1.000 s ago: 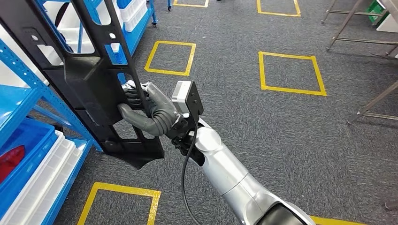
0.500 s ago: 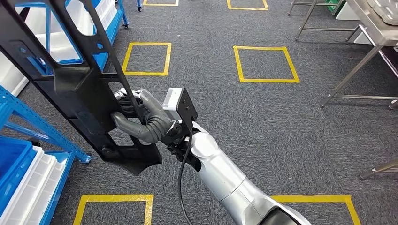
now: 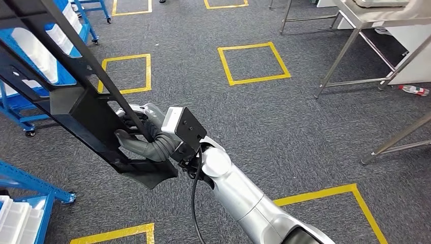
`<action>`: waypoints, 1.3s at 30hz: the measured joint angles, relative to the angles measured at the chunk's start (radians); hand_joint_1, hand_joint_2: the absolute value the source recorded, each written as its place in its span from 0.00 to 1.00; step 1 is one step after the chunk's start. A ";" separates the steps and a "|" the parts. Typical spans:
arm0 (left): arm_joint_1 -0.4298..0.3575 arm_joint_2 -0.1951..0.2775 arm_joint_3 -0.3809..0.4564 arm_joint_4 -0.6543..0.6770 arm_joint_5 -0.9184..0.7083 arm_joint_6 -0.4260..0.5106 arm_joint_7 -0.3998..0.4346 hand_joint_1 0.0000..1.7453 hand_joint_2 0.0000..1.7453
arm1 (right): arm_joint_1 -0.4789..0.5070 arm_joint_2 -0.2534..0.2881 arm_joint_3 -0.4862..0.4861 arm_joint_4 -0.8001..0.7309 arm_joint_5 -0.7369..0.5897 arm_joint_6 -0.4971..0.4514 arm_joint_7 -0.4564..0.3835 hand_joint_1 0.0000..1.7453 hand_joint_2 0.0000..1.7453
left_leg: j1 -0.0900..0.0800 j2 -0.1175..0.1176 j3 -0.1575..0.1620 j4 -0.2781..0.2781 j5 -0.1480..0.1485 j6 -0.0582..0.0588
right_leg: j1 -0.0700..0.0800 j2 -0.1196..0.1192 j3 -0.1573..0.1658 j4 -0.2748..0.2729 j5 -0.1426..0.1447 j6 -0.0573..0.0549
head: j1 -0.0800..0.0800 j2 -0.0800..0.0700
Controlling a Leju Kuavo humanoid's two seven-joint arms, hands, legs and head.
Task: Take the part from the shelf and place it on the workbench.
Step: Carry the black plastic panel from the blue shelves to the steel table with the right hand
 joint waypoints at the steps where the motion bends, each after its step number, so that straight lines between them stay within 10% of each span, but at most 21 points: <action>1: 0.000 0.000 0.000 0.000 -0.002 0.003 0.000 0.00 1.00 | -0.001 0.000 0.002 -0.002 0.006 -0.004 0.000 0.82 1.00 | 0.005 -0.024 0.023 -0.052 0.018 -0.001 | -0.001 0.012 -0.006 0.009 -0.003 0.007 | -0.002 0.000; 3: -0.001 -0.001 -0.002 0.000 -0.011 0.019 -0.005 0.00 1.00 | -0.001 0.000 0.006 -0.004 0.022 -0.014 -0.001 0.82 1.00 | 0.007 -0.052 0.036 -0.088 0.018 0.005 | -0.003 0.033 -0.022 0.019 -0.002 0.019 | -0.004 0.000; 5: -0.004 -0.001 -0.008 0.000 -0.019 0.042 -0.019 0.00 1.00 | 0.001 0.000 0.009 -0.005 0.039 -0.023 -0.001 0.82 1.00 | 0.005 -0.032 0.035 -0.093 0.023 0.021 | -0.006 0.045 -0.031 0.020 0.003 0.031 | -0.004 0.000; 9: -0.005 -0.002 -0.016 0.000 -0.022 0.055 -0.035 0.00 1.00 | -0.001 -0.001 0.013 -0.007 0.052 -0.032 -0.003 0.82 1.00 | -0.003 0.015 0.037 -0.102 0.029 0.046 | -0.004 -0.051 -0.103 0.170 -0.080 0.044 | 0.012 0.000; 12: -0.002 -0.002 -0.016 0.000 -0.014 0.045 -0.042 0.00 1.00 | 0.003 -0.001 0.016 -0.007 0.055 -0.032 -0.003 0.82 1.00 | -0.011 0.055 0.037 -0.102 0.027 0.051 | -0.007 -0.071 -0.171 0.312 -0.125 0.045 | 0.013 0.000; 17: -0.001 -0.008 -0.016 0.000 0.005 0.030 -0.044 0.00 1.00 | -0.011 0.000 0.022 -0.008 0.057 -0.031 -0.005 0.82 1.00 | -0.019 0.103 0.050 -0.103 0.017 0.045 | 0.019 -0.140 -0.022 0.034 -0.013 0.010 | 0.013 0.000; 20: 0.000 -0.012 -0.015 0.000 0.009 0.025 -0.044 0.00 1.00 | -0.018 0.000 0.028 -0.008 0.053 -0.031 -0.007 0.82 1.00 | -0.020 0.131 0.057 -0.109 0.012 0.033 | 0.023 -0.129 -0.008 0.002 -0.008 -0.001 | 0.012 0.000; 23: 0.001 -0.013 -0.015 0.000 0.010 0.021 -0.045 0.00 1.00 | -0.023 0.002 0.034 -0.009 0.049 -0.031 -0.009 0.82 1.00 | -0.018 0.083 0.040 -0.050 -0.032 0.020 | 0.010 -0.098 0.013 -0.028 0.006 -0.009 | 0.010 0.000; 27: 0.009 -0.009 -0.014 0.000 0.010 0.021 -0.043 0.00 1.00 | -0.025 0.002 0.045 -0.005 0.046 -0.032 -0.011 0.82 1.00 | -0.012 0.036 -0.067 0.159 -0.105 0.009 | 0.007 -0.049 0.015 -0.027 0.006 -0.011 | 0.007 0.000; 31: 0.011 -0.007 -0.014 0.000 0.010 0.020 -0.043 0.00 1.00 | -0.026 0.002 0.048 -0.002 0.043 -0.034 -0.011 0.82 1.00 | 0.005 -0.010 0.008 -0.030 0.013 -0.006 | -0.003 0.002 0.008 0.004 -0.011 0.009 | 0.005 0.000; 35: 0.010 -0.007 -0.014 0.000 0.009 0.019 -0.042 0.00 1.00 | -0.027 0.001 0.052 -0.001 0.043 -0.037 -0.012 0.82 1.00 | 0.006 -0.035 0.027 -0.085 0.022 0.016 | -0.006 0.039 -0.017 0.021 -0.011 0.031 | 0.003 0.000; 39: 0.007 -0.008 -0.014 0.000 0.003 0.014 -0.042 0.00 1.00 | -0.030 0.000 0.053 0.000 0.043 -0.046 -0.015 0.82 1.00 | 0.003 0.008 0.029 -0.093 0.027 0.040 | -0.005 -0.037 -0.075 0.136 -0.073 0.046 | 0.014 0.000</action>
